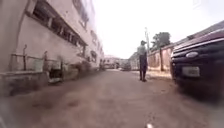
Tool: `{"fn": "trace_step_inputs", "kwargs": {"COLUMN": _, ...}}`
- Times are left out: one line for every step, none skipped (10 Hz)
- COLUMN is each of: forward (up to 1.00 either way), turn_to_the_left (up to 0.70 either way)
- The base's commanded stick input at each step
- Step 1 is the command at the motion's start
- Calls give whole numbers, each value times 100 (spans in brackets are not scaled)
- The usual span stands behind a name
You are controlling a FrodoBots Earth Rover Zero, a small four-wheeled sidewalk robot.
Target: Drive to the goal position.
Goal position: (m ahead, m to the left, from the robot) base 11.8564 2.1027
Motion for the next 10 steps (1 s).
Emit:
{"fn": "trace_step_inputs", "kwargs": {"forward": 70, "turn_to_the_left": 1}}
{"fn": "trace_step_inputs", "kwargs": {"forward": 70, "turn_to_the_left": 1}}
{"fn": "trace_step_inputs", "kwargs": {"forward": 70, "turn_to_the_left": 1}}
{"fn": "trace_step_inputs", "kwargs": {"forward": 70, "turn_to_the_left": 1}}
{"fn": "trace_step_inputs", "kwargs": {"forward": 70, "turn_to_the_left": 1}}
{"fn": "trace_step_inputs", "kwargs": {"forward": 70, "turn_to_the_left": 1}}
{"fn": "trace_step_inputs", "kwargs": {"forward": 70, "turn_to_the_left": 1}}
{"fn": "trace_step_inputs", "kwargs": {"forward": 70, "turn_to_the_left": 1}}
{"fn": "trace_step_inputs", "kwargs": {"forward": 70, "turn_to_the_left": 1}}
{"fn": "trace_step_inputs", "kwargs": {"forward": 70, "turn_to_the_left": 1}}
